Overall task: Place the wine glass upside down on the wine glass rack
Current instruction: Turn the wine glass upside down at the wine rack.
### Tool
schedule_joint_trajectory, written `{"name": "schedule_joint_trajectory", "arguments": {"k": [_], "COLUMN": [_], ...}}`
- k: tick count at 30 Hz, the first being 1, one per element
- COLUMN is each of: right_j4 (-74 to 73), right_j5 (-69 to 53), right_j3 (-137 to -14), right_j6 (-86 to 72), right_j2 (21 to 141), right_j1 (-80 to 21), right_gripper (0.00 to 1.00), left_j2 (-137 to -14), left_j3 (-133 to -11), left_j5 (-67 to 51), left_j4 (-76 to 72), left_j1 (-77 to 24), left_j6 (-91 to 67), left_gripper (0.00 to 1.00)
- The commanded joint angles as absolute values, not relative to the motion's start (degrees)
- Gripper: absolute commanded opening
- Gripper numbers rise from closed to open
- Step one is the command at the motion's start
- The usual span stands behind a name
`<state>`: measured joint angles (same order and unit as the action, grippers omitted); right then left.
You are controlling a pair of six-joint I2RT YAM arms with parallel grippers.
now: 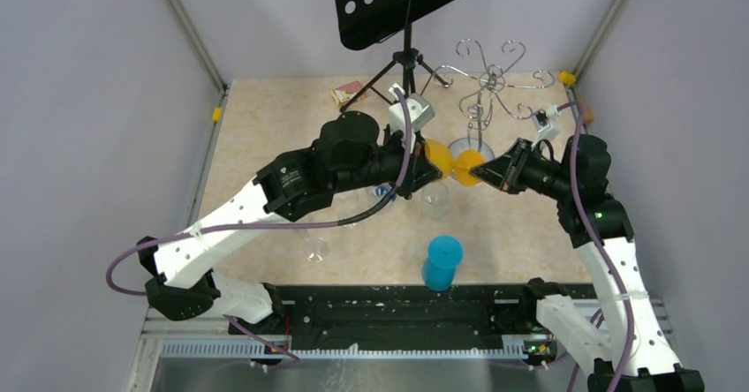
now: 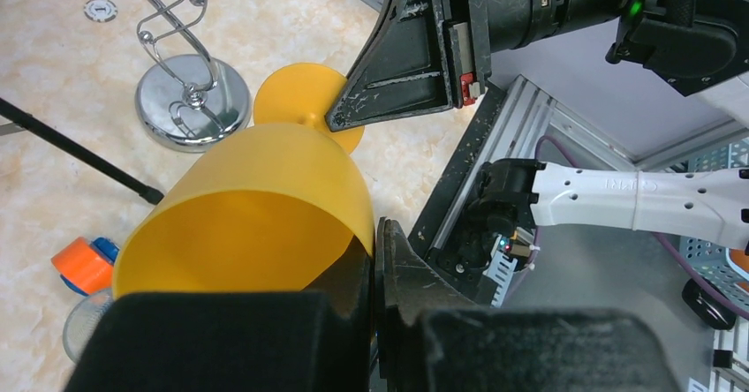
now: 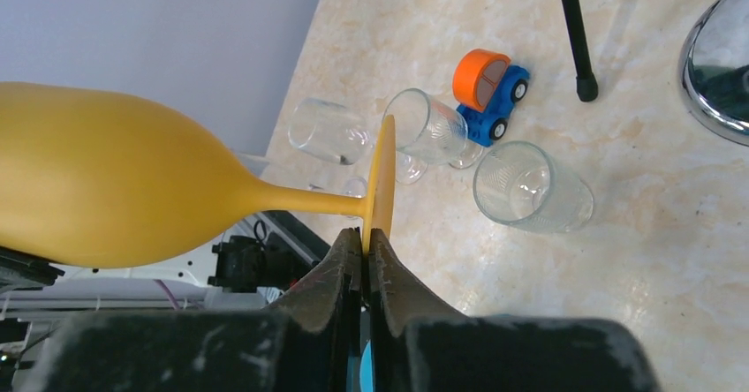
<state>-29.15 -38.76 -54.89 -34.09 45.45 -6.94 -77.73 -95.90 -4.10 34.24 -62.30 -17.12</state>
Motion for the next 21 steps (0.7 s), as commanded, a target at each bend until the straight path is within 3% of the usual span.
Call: {"name": "schedule_joint_trajectory", "arguments": {"k": [1,3,4,8,12,21], "right_j4": [-26.0,-26.3,-26.5,-27.9,-29.7,-33.8], "right_j5": [-39.7,-39.1,-38.8,-37.3,-35.1,-26.9], "right_j3": [-55.2,-55.6,-55.8,-57.1,-58.1,-60.8], "right_j6": [-34.3,-33.9,-33.6,-32.0,-29.5,-24.2], "right_j2": [45.2,45.1,45.1,45.0,44.9,43.0], "right_j1": [-6.4,-6.4,-6.4,-6.4,-6.4,-6.4], "right_gripper": [0.0,0.0,0.0,0.0,0.0,0.0], "left_j2": [-76.1,-76.2,-76.2,-76.1,-75.8,-76.7], "left_j3": [-96.5,-96.3,-96.2,-95.7,-94.9,-95.8], "left_j5": [-5.2,-5.4,-5.4,-4.5,-3.6,-1.6], "left_j4": [29.2,28.9,28.9,28.9,28.7,32.2], "left_j1": [-62.2,-62.3,-62.3,-62.2,-62.3,-62.3], "left_j6": [-18.2,-18.4,-18.5,-19.0,-19.2,-16.3], "left_gripper": [0.0,0.0,0.07,0.59,0.86,0.94]}}
